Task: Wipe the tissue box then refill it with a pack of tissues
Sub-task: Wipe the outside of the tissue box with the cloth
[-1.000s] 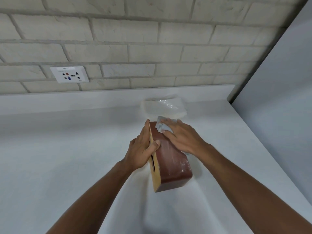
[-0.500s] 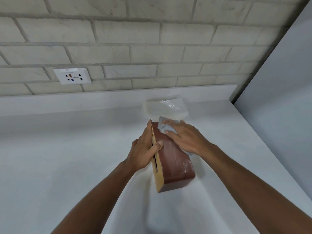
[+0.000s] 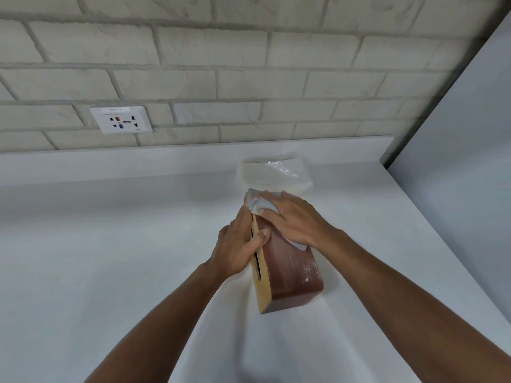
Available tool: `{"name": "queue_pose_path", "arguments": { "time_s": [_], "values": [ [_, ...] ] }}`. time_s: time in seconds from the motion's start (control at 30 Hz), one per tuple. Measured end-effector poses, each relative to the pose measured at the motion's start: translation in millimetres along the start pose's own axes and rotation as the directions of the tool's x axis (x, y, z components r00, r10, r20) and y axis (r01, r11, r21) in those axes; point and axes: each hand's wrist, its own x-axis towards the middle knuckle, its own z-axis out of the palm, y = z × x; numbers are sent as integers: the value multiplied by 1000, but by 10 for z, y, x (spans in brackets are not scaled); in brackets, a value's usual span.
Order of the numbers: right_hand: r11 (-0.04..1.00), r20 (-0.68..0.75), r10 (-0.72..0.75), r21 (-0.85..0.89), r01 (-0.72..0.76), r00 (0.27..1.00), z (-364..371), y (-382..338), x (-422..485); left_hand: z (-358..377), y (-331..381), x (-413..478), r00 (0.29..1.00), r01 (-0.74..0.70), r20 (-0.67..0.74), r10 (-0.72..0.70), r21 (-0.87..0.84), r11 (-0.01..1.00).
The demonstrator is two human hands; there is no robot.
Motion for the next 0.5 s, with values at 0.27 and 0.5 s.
{"name": "queue_pose_path", "arguments": {
  "time_s": [0.27,0.5],
  "values": [
    [995,7,11,-95,-10,1000,-34,192,-43,-11,28,0,998,61,14,-61,46,997],
    [986,9,-130,-103,130,991,109,101,-112,9,39,-3,1000,31,-4,-31,12,999]
  ]
}}
